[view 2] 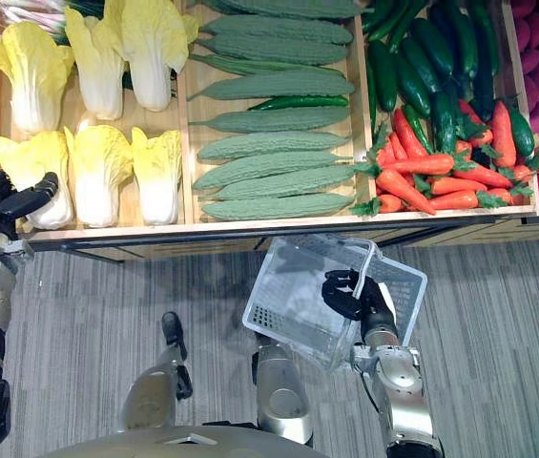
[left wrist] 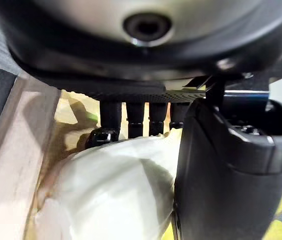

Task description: Pick vegetable in the basket

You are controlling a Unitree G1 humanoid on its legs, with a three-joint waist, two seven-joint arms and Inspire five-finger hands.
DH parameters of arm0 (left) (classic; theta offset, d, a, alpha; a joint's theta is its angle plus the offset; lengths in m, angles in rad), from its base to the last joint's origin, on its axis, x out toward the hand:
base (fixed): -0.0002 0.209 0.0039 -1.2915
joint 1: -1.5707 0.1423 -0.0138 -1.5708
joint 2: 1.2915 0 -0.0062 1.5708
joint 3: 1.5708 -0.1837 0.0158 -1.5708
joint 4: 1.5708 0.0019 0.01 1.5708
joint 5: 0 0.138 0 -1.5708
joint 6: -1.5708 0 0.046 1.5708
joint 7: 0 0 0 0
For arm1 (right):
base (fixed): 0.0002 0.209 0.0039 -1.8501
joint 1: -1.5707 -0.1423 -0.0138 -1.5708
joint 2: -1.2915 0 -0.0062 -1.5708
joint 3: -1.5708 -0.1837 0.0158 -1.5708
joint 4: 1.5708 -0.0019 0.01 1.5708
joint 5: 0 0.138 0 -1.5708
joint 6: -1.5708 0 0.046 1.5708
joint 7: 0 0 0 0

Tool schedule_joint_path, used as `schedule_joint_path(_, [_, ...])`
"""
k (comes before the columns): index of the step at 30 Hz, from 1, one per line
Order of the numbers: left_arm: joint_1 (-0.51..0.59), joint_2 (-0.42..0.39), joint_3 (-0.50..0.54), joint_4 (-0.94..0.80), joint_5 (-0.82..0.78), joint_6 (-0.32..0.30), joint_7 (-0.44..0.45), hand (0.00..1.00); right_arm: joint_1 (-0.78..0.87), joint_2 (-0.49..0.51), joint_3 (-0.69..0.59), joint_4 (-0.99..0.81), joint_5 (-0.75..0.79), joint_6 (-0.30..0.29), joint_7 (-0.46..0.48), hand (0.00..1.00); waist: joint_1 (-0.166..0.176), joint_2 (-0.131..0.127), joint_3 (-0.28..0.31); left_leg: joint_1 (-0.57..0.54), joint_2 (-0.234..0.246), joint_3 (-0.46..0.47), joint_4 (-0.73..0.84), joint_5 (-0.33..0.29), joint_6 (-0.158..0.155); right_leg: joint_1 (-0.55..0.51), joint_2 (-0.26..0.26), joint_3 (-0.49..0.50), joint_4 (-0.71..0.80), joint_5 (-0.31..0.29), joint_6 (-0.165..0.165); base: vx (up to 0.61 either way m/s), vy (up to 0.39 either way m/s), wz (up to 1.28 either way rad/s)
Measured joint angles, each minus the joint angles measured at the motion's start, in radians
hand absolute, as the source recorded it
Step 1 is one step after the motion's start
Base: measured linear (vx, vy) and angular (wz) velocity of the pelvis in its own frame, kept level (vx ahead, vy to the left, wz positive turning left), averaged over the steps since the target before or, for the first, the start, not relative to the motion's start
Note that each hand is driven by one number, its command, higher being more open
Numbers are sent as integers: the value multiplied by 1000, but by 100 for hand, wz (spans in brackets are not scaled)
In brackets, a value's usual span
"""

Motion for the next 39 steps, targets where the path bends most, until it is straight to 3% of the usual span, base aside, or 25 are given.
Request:
schedule_joint_path(5, [8,-10,-8,-94,-26,24,-20,0,46,33,-81,29,-1,0,45,0,-20,1,-30,33,-8,-33,2,-4,1,57,-11,-40,-3,-17,-2,77,2,21])
schedule_joint_path(15, [106,-6,59,-243,-113,-9,-28,0,74,25,-590,398,1,22,24,0,-21,49,-208,129,-42,-60,-1,-68,-1,162,-42,-75,36,-104,5,84,12,13])
schedule_joint_path(20, [160,15,100,-275,-116,-22,-31,0,77,-2,-772,520,21,44,-7,0,-28,38,-268,142,-47,-63,-2,-64,7,176,-39,-80,35,-110,1,25,-4,1])
schedule_joint_path(25, [185,15,107,-294,-140,-22,-33,0,83,-2,-855,520,43,51,-23,0,-27,22,-323,161,-48,-63,-2,-63,9,195,-39,-78,35,-110,0,-8,0,0])
schedule_joint_path(29, [232,15,122,-366,-142,-22,-34,0,52,-4,-865,482,47,69,-46,0,-34,25,-352,161,-48,-59,-3,-71,7,192,-39,-75,35,-115,-7,-72,0,-4])
schedule_joint_path(33, [269,15,121,-425,-141,-22,-46,0,48,-7,-857,266,42,118,-70,0,-42,45,-376,161,-48,-44,-2,-69,10,176,-41,-56,43,-114,-7,-46,7,-10])
schedule_joint_path(39, [270,15,106,-560,-140,-69,-95,0,7,-235,-858,-19,27,118,-106,0,-52,57,-383,164,-47,-26,-2,-67,15,174,-42,-35,25,-100,17,-11,8,-9])
